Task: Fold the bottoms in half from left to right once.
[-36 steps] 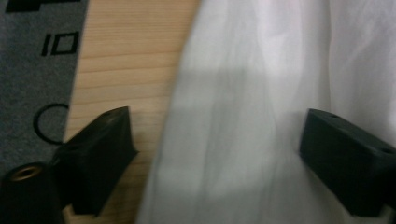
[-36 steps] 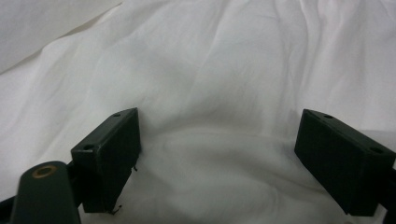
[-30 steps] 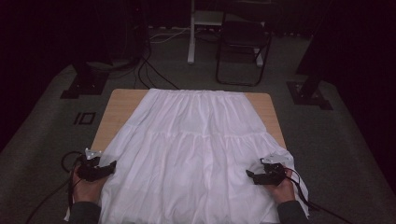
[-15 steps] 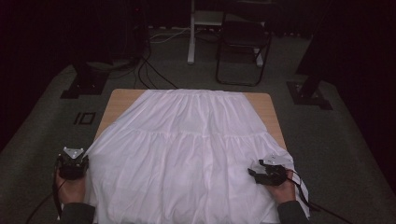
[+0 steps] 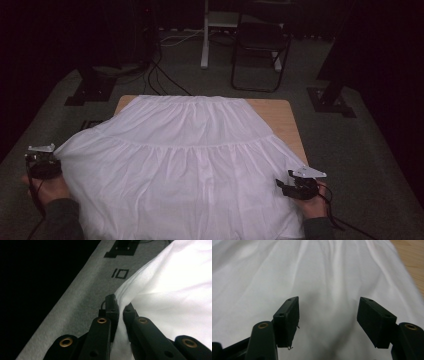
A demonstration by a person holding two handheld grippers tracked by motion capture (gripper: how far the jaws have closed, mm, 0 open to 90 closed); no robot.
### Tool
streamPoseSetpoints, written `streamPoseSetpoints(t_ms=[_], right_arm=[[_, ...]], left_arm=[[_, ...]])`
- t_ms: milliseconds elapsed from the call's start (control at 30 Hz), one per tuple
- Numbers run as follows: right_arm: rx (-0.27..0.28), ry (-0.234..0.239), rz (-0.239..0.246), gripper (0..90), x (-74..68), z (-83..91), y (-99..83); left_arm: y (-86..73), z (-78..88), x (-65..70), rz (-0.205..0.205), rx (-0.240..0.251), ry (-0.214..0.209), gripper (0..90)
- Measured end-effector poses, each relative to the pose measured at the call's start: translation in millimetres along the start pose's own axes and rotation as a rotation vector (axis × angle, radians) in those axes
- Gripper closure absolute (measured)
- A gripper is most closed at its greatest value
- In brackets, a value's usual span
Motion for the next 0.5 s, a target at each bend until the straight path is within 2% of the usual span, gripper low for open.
streamPoseSetpoints(t_ms=[33,67,100,133,167,233,267,400,433,467,500], right_arm=[[0.001,-0.003,-0.001,33.5,1.2,1.7,-1.1],[0.002,-0.006,-0.004,33.5,2.1,3.0,-2.3],[0.002,-0.008,-0.006,33.5,2.5,3.8,-3.1],[0.005,-0.007,-0.011,33.5,3.0,4.1,-4.3],[0.005,-0.007,-0.011,33.5,3.0,4.1,-4.3],[-0.001,-0.006,-0.012,33.5,2.4,3.0,-5.3],[-0.008,-0.004,-0.006,33.4,1.4,0.3,-6.0],[-0.035,0.001,0.007,33.4,-1.6,-6.4,-7.8],[-0.035,0.001,0.007,33.4,-1.6,-6.4,-7.8],[-0.055,0.001,0.022,32.8,-3.9,-10.1,-9.2],[-0.049,0.006,0.018,32.8,-4.5,-10.6,-9.4]], left_arm=[[0.0,0.0,0.0,0.0,0.0,0.0,88.5],[-0.5,8.2,4.1,-0.004,0.023,-0.028,88.4],[-0.5,8.2,4.1,-0.004,0.023,-0.028,88.4],[-0.9,16.7,9.8,-0.017,0.054,-0.066,88.4],[-0.9,16.7,9.8,-0.017,0.054,-0.066,88.4],[-0.5,27.3,18.5,-0.042,0.075,-0.088,88.3],[0.3,38.4,26.9,-0.059,0.105,-0.123,88.3],[4.5,65.2,47.8,-0.056,0.162,-0.288,88.1],[4.5,65.2,47.8,-0.056,0.162,-0.288,88.1],[9.6,83.7,62.3,-0.051,0.196,-0.421,88.1],[9.6,83.7,62.3,-0.051,0.196,-0.421,88.1]])
Point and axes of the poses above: each handheld gripper's, and its own axes: z roughly backward along the jaws, y roughly out of its top, x roughly to its right, the point moved 1 cm from there along -z, roughly forward along the jaws
